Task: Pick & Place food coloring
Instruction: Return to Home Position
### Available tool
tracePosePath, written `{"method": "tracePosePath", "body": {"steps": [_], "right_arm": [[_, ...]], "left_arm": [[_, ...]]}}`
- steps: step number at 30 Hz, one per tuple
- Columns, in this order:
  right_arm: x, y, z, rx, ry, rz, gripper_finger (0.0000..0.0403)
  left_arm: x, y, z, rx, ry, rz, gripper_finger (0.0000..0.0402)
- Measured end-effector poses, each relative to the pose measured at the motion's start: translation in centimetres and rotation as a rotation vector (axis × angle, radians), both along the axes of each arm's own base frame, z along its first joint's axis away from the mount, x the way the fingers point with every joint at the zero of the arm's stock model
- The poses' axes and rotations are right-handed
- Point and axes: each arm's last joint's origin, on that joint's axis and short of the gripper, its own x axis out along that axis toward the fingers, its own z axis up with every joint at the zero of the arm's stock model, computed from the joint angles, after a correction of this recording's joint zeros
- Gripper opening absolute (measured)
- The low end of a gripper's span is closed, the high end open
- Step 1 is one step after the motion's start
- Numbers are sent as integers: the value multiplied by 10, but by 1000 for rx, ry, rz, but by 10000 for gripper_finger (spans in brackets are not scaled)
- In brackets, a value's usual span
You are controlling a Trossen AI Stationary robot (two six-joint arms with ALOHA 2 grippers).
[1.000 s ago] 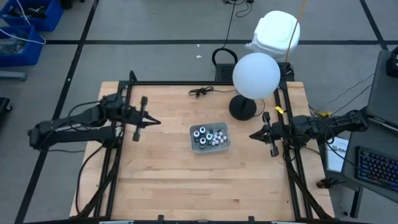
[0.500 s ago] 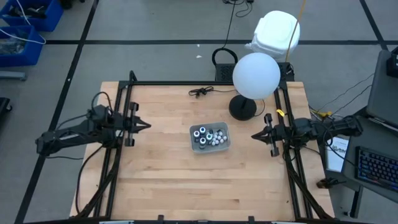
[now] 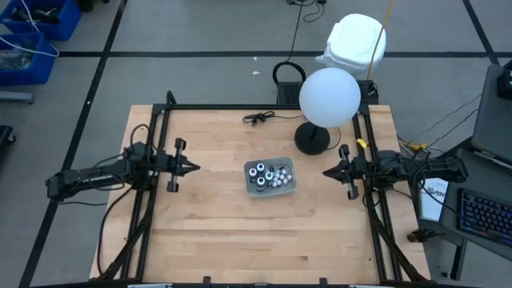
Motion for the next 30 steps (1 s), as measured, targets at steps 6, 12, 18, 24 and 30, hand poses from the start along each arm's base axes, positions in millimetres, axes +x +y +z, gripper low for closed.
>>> {"method": "tracePosePath", "body": {"steps": [6,12,18,24,30], "right_arm": [[5,-1,-21,25,-18,-53,0],[4,-1,-16,48,-81,-26,0],[4,-1,-16,53,-86,-25,0],[4,-1,-15,73,-89,-47,0],[4,-2,-16,55,-89,-77,0]], "left_arm": [[1,-2,-3,-63,28,-25,1],[1,-2,-4,-64,33,-32,1],[1,-2,-7,-171,84,-40,1],[1,-2,-8,-226,102,-20,1],[2,-2,-8,-206,97,-24,1]]}}
